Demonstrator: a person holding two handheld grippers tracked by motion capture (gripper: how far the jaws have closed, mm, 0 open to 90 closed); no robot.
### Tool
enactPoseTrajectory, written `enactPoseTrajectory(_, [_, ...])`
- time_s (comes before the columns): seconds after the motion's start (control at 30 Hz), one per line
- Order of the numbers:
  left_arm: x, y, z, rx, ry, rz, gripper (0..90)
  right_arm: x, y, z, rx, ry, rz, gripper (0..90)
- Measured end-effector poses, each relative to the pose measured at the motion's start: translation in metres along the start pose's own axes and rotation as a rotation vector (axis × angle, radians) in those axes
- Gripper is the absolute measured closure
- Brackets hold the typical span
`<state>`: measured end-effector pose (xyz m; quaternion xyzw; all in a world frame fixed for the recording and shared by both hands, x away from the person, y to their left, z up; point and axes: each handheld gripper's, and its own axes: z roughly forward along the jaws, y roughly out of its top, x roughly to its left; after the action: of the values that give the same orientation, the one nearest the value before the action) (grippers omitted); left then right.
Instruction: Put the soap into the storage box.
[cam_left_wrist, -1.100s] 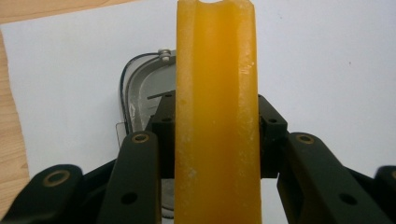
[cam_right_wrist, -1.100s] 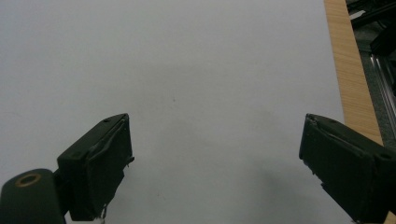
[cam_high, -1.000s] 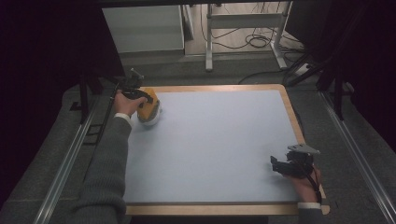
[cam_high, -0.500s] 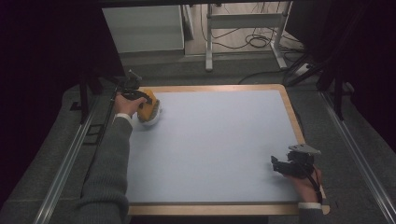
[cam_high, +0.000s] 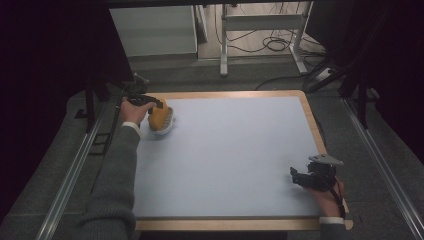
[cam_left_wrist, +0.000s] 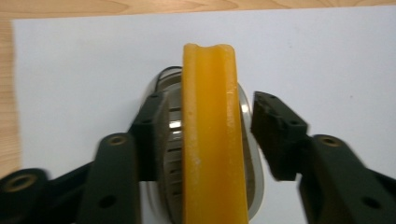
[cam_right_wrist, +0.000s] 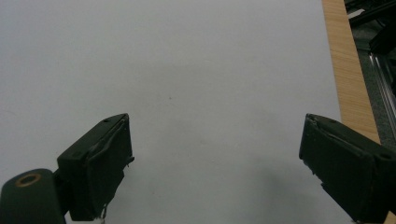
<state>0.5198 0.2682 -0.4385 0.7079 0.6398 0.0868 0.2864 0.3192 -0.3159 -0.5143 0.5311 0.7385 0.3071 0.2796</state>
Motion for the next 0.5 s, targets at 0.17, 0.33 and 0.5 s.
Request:
enactPoseTrajectory(0.17, [0.002,-0.003,-0.008,-0.014,0.009,0.018,34.3,0.000,0.000,-0.001,-0.002,-0.001,0.001,9.6])
enactPoseTrajectory(0.33, [0.002,-0.005,-0.012,-0.009,-0.006,0.047,30.2,0.002,0.001,0.000,-0.003,-0.002,-0.005,9.6])
enactPoseTrajectory(0.5, [-0.002,-0.007,-0.018,-0.023,-0.008,0.071,31.4,0.002,0.001,0.000,0.001,-0.001,-0.004,9.6])
